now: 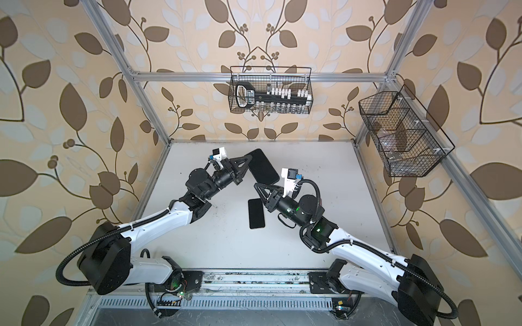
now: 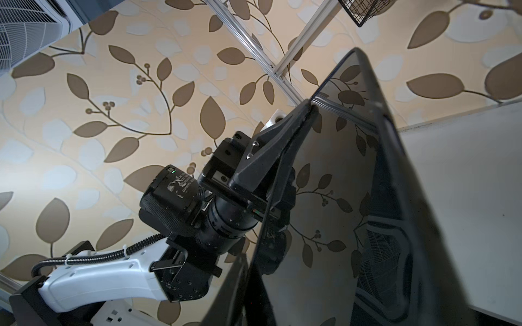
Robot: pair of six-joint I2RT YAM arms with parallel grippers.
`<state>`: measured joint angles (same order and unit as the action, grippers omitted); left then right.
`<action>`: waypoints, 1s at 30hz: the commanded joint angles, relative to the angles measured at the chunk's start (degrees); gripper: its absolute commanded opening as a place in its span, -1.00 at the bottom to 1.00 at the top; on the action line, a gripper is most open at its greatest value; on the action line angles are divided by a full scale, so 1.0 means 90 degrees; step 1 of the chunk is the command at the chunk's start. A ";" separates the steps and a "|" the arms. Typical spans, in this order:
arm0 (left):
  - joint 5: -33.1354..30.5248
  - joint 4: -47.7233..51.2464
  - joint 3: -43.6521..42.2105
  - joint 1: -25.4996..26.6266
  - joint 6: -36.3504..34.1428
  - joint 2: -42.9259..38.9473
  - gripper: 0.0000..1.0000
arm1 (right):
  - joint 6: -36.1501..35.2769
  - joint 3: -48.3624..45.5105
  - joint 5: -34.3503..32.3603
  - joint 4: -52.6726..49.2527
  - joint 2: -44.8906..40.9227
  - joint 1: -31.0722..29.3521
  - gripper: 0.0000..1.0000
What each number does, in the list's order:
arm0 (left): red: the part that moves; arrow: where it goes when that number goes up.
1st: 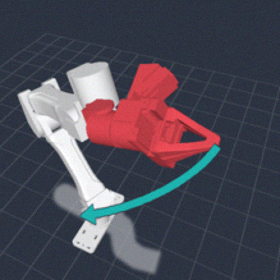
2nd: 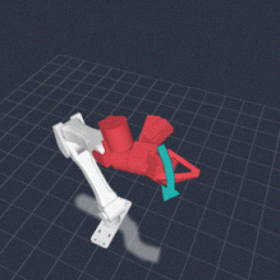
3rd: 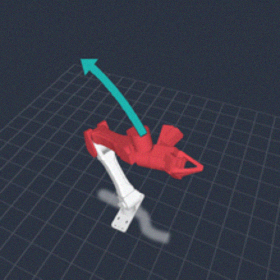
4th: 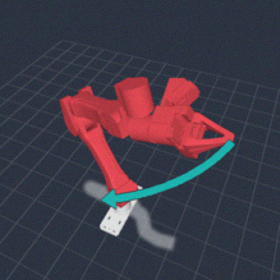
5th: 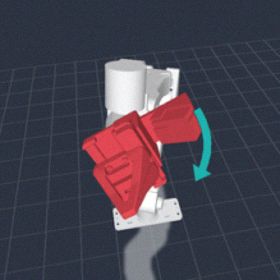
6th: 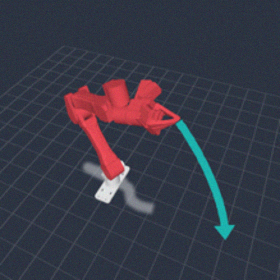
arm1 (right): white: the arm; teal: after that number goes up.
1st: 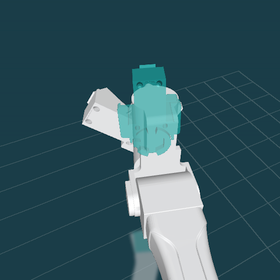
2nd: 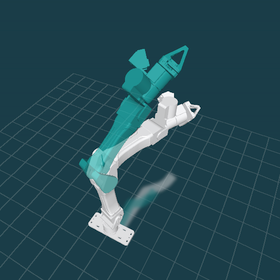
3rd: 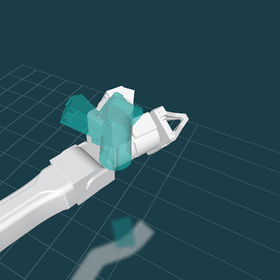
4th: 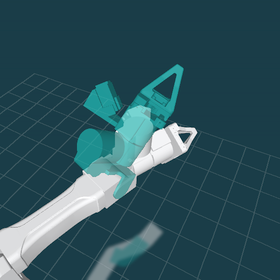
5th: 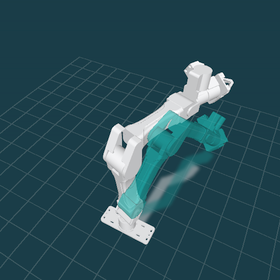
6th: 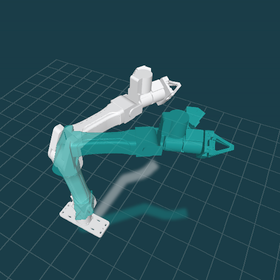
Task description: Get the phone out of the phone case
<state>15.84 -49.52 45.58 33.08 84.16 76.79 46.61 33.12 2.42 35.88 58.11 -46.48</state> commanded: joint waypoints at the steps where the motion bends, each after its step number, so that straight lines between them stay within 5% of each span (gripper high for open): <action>1: -0.0127 -0.0530 0.0218 0.0065 -0.0003 -0.0121 -1.00 | -0.0182 0.0226 -0.0178 0.0079 -0.0141 -0.0057 -0.56; 6: -0.0138 -0.0540 0.0200 0.0065 0.0069 -0.0112 -1.00 | -0.0423 0.0254 -0.0415 -0.0154 -0.0236 -0.0136 -0.71; 30: -0.0217 0.1324 0.0413 0.0066 0.0366 -0.1071 -1.00 | -0.2762 0.0695 -0.2595 -0.1569 -0.0125 -0.1265 -0.72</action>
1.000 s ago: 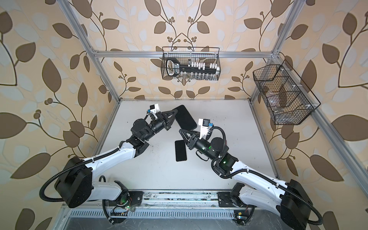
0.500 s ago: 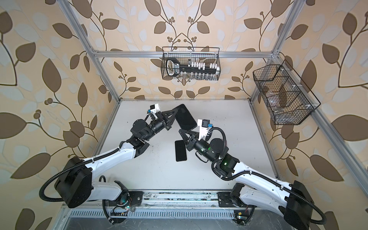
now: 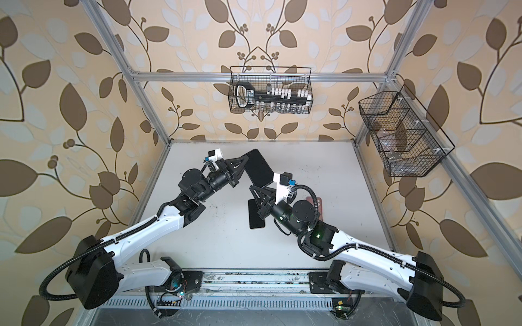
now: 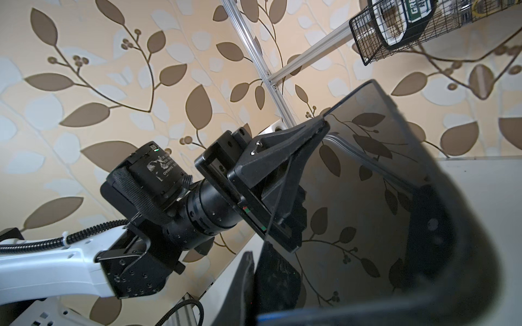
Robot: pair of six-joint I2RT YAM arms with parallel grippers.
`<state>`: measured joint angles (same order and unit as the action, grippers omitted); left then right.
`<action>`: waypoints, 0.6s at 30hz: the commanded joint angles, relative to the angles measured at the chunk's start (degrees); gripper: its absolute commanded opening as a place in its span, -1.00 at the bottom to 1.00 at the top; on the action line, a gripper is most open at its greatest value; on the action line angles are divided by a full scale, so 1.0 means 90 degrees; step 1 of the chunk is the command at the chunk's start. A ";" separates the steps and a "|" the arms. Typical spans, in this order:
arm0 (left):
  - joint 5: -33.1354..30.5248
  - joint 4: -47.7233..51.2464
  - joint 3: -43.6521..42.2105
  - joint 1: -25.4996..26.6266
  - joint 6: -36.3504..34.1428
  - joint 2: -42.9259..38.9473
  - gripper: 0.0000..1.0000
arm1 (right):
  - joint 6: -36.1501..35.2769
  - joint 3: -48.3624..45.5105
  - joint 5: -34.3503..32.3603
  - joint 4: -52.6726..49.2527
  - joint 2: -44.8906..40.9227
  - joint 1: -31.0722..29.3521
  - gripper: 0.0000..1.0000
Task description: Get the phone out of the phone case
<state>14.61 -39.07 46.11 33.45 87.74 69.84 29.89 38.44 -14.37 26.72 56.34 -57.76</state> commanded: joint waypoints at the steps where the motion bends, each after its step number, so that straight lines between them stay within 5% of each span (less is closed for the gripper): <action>1: -0.0057 0.0180 0.0365 0.0024 -0.0016 -0.0299 -1.00 | -0.0920 0.0097 -0.0772 -0.0557 0.0081 -0.0011 -0.72; 18: 0.0027 0.0287 0.0470 0.0023 0.0364 -0.0492 -1.00 | -0.1454 -0.0163 -0.1353 -0.0703 0.0050 -0.0193 -0.68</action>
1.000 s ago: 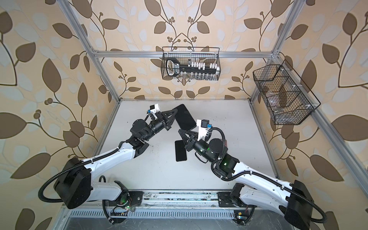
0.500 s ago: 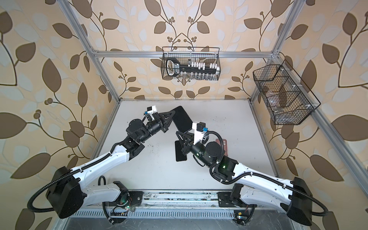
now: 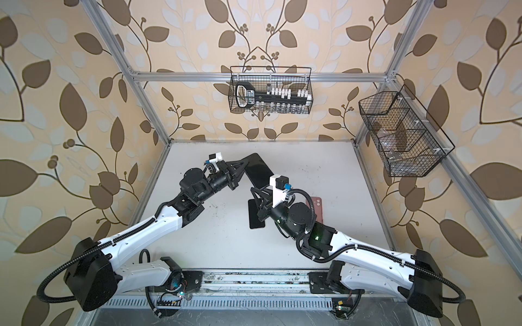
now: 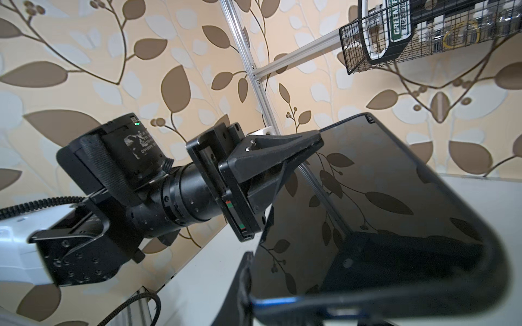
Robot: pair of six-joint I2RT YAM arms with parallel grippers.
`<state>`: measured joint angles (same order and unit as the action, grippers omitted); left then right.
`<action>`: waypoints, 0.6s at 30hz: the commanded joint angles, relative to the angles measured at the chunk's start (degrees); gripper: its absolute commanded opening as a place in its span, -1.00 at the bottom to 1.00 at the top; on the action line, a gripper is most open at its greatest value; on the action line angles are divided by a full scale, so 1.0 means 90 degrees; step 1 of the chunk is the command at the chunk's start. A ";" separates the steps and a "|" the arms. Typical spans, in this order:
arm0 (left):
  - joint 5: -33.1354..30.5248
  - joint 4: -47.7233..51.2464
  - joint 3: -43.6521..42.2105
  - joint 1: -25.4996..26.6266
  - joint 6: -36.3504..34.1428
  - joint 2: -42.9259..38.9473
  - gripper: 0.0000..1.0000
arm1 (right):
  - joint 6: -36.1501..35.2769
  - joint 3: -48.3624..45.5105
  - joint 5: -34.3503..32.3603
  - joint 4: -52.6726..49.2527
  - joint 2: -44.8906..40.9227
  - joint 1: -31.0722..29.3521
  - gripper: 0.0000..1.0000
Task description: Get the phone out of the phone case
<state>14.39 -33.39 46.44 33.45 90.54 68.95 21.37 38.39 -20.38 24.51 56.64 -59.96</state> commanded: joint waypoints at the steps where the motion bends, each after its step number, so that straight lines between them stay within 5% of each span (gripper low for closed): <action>1: 0.0051 -0.0312 0.0451 0.0023 0.0051 -0.0414 -1.00 | -0.0518 -0.0178 -0.0713 -0.0468 0.0007 0.0051 -0.68; 18: 0.0090 -0.0476 0.0514 0.0024 0.0258 -0.0561 -1.00 | -0.0270 -0.0644 -0.0716 -0.0390 -0.0219 0.0235 -0.65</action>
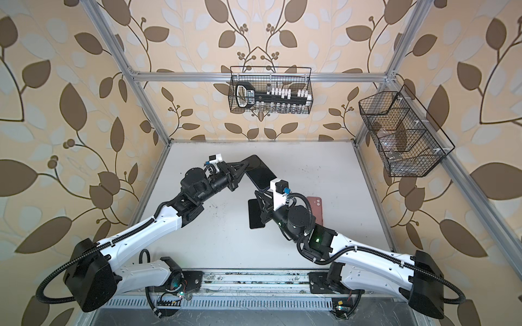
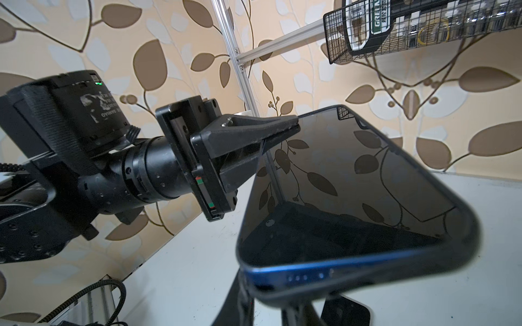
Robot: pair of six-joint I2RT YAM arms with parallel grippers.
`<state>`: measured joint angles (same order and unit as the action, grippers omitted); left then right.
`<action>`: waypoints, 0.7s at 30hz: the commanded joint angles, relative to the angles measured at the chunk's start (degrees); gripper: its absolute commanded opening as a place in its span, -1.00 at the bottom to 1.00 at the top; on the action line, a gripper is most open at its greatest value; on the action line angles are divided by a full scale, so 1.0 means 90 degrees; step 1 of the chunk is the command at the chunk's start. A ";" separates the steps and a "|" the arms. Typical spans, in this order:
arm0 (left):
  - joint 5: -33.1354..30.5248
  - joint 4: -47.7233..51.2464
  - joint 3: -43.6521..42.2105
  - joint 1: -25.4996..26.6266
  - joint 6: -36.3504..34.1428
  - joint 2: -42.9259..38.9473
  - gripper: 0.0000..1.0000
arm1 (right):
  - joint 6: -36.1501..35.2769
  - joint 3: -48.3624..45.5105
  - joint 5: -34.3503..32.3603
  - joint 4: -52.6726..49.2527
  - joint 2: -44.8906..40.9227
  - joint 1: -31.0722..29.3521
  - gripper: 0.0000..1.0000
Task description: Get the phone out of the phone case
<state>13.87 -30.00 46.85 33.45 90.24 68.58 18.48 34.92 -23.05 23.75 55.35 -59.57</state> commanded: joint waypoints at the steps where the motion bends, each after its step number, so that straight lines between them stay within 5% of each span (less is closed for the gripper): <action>1: 0.0153 -0.0870 0.0463 0.0023 0.0311 -0.0521 -1.00 | 0.0090 -0.0275 -0.0355 -0.0310 -0.0085 0.0232 -0.65; 21: 0.0217 -0.1125 0.0566 0.0023 -0.0102 -0.0300 -1.00 | 0.0804 -0.0382 0.2461 -0.1047 -0.0640 0.0995 -0.14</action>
<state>14.90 -30.28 47.16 33.71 88.88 68.58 24.99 32.99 -5.85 19.68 50.89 -51.35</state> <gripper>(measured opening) 0.118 0.423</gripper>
